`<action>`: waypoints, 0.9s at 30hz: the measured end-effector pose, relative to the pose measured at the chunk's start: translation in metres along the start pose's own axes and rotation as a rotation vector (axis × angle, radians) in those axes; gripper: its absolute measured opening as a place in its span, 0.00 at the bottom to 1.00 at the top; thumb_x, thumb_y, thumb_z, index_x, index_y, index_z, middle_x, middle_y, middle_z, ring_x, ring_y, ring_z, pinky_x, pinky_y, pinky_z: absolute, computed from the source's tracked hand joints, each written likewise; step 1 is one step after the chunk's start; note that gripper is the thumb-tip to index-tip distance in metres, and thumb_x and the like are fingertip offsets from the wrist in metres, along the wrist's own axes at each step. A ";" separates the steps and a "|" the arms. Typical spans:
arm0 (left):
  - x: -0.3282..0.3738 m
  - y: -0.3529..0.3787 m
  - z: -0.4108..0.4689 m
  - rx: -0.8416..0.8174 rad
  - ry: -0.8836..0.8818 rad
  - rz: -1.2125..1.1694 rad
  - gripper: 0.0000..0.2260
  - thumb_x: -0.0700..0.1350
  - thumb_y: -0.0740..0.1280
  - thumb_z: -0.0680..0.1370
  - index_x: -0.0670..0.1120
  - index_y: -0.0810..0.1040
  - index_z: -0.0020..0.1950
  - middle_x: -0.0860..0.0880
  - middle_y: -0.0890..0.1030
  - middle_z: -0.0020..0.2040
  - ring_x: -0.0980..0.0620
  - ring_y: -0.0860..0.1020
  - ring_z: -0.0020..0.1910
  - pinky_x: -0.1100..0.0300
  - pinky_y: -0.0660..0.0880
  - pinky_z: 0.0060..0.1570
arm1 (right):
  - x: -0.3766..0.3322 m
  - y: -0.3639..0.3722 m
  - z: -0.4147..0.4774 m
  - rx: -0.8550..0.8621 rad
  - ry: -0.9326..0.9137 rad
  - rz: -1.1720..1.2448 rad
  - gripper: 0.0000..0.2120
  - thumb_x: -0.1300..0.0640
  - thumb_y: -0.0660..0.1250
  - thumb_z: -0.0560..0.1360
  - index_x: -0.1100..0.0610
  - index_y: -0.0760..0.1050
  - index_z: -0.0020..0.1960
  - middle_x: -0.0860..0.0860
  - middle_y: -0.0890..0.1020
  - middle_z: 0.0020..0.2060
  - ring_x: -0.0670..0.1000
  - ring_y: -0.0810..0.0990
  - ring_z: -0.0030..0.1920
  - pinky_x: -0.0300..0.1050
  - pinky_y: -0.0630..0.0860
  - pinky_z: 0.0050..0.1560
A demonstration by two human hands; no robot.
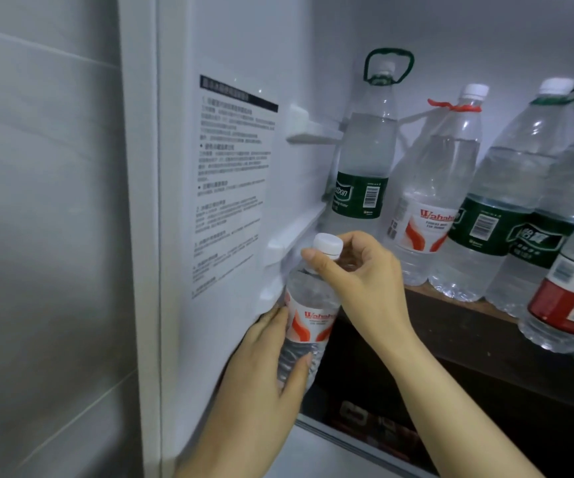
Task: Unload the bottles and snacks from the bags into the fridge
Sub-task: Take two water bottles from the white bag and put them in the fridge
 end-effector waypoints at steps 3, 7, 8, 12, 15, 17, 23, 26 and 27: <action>-0.001 -0.003 -0.006 -0.010 -0.015 -0.098 0.27 0.50 0.67 0.76 0.64 0.60 0.71 0.76 0.62 0.62 0.79 0.64 0.60 0.83 0.64 0.54 | 0.001 0.000 0.002 0.014 -0.007 -0.005 0.14 0.45 0.74 0.68 0.52 0.78 0.46 0.45 0.83 0.40 0.44 0.82 0.41 0.49 0.81 0.45; 0.006 -0.002 -0.010 -0.011 0.055 -0.053 0.25 0.49 0.66 0.76 0.60 0.61 0.71 0.70 0.62 0.62 0.70 0.69 0.60 0.75 0.68 0.59 | 0.004 0.002 0.005 0.019 -0.004 0.002 0.15 0.45 0.75 0.68 0.55 0.75 0.44 0.48 0.82 0.38 0.48 0.81 0.41 0.54 0.80 0.44; 0.007 -0.002 -0.012 -0.010 0.073 -0.026 0.24 0.49 0.66 0.76 0.58 0.63 0.70 0.69 0.62 0.61 0.69 0.70 0.59 0.78 0.66 0.57 | 0.005 0.002 0.006 0.024 -0.003 0.002 0.16 0.46 0.75 0.69 0.56 0.74 0.44 0.49 0.81 0.38 0.50 0.81 0.41 0.55 0.79 0.44; 0.007 0.001 -0.015 -0.013 0.089 0.038 0.20 0.50 0.66 0.76 0.56 0.66 0.66 0.66 0.61 0.58 0.68 0.71 0.54 0.82 0.66 0.50 | 0.008 0.003 0.009 0.062 -0.016 0.002 0.17 0.47 0.75 0.69 0.57 0.71 0.42 0.50 0.80 0.37 0.52 0.80 0.39 0.56 0.79 0.42; 0.002 0.006 -0.016 -0.043 0.063 0.028 0.18 0.51 0.66 0.76 0.58 0.67 0.64 0.66 0.61 0.54 0.69 0.70 0.53 0.80 0.68 0.47 | 0.006 0.002 0.009 0.095 -0.045 -0.013 0.17 0.47 0.75 0.69 0.56 0.70 0.40 0.50 0.79 0.36 0.51 0.78 0.38 0.53 0.78 0.41; -0.006 0.012 -0.014 -0.072 0.037 -0.026 0.18 0.50 0.67 0.75 0.58 0.68 0.63 0.67 0.63 0.54 0.71 0.70 0.55 0.81 0.68 0.48 | 0.003 0.004 0.008 0.103 -0.081 -0.040 0.17 0.47 0.75 0.69 0.55 0.69 0.39 0.48 0.78 0.35 0.48 0.76 0.37 0.47 0.76 0.38; -0.018 0.026 -0.012 -0.095 0.023 -0.078 0.14 0.49 0.69 0.74 0.56 0.70 0.58 0.64 0.65 0.54 0.69 0.70 0.56 0.73 0.71 0.56 | 0.004 0.006 0.010 0.098 -0.114 -0.071 0.18 0.45 0.74 0.68 0.54 0.69 0.40 0.47 0.77 0.35 0.47 0.76 0.36 0.44 0.75 0.36; -0.021 0.030 -0.008 -0.097 -0.012 -0.109 0.16 0.52 0.69 0.73 0.56 0.68 0.58 0.65 0.64 0.54 0.69 0.69 0.56 0.77 0.70 0.51 | 0.008 0.006 0.017 0.107 -0.104 -0.094 0.19 0.43 0.74 0.67 0.54 0.68 0.39 0.47 0.77 0.34 0.48 0.75 0.35 0.47 0.75 0.35; -0.022 0.031 -0.006 -0.097 -0.024 -0.115 0.17 0.52 0.70 0.73 0.56 0.68 0.59 0.64 0.63 0.54 0.69 0.69 0.56 0.78 0.70 0.50 | 0.010 0.006 0.020 0.110 -0.094 -0.099 0.20 0.41 0.74 0.67 0.55 0.68 0.39 0.48 0.77 0.34 0.49 0.76 0.35 0.50 0.76 0.36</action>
Point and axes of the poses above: each hand's wrist, its own z-axis towards the middle knuckle, its own y-axis out of the palm, x = y × z, the point moved 9 cm from there along z, towards the middle knuckle
